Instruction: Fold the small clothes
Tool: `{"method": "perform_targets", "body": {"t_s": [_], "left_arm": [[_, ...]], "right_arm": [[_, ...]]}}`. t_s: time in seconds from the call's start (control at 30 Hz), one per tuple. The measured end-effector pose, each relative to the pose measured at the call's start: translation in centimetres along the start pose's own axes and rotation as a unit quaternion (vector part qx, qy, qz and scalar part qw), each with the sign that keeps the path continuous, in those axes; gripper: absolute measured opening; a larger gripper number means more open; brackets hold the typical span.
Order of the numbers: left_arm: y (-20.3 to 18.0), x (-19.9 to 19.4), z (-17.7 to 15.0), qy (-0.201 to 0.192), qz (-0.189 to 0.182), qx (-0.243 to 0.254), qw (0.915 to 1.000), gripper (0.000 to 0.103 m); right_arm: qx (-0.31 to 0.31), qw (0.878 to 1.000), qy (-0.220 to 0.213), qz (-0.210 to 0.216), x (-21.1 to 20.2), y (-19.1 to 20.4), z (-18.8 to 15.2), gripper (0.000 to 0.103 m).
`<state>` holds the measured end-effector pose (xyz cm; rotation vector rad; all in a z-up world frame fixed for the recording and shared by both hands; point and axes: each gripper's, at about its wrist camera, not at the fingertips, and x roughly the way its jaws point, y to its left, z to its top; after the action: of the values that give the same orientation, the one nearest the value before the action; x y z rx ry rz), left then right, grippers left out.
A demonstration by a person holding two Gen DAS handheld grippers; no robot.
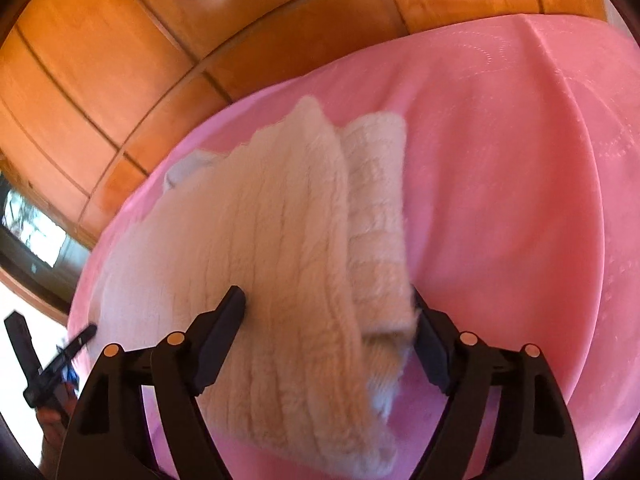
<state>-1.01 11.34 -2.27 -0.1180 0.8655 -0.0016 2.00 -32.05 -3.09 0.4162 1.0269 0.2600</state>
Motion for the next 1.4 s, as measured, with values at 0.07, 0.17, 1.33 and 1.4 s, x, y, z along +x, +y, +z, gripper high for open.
{"method": "perform_targets", "body": {"t_s": [0.07,0.17,1.33,1.4], "left_arm": [[-0.5,0.1,0.6,-0.003,-0.002,0.007,1.0,0.053],[-0.8,0.1,1.0,-0.006,-0.002,0.017,0.9998,0.053],[-1.6,0.0,0.9,0.014,-0.035,0.018,0.9991,0.053],[-1.3,-0.1,1.0,0.018,-0.047,0.007,0.9987,0.053]], "right_arm": [[-0.017,1.0,0.018,-0.004,0.1,0.8,-0.1,0.07],[-0.04,0.998,0.038,-0.011,0.3,1.9,-0.1,0.049],[-0.026,0.997,0.069,0.006,0.5,3.8,-0.9,0.05],[-0.001,0.997,0.071,0.025,0.3,3.2,-0.8,0.031]]}}
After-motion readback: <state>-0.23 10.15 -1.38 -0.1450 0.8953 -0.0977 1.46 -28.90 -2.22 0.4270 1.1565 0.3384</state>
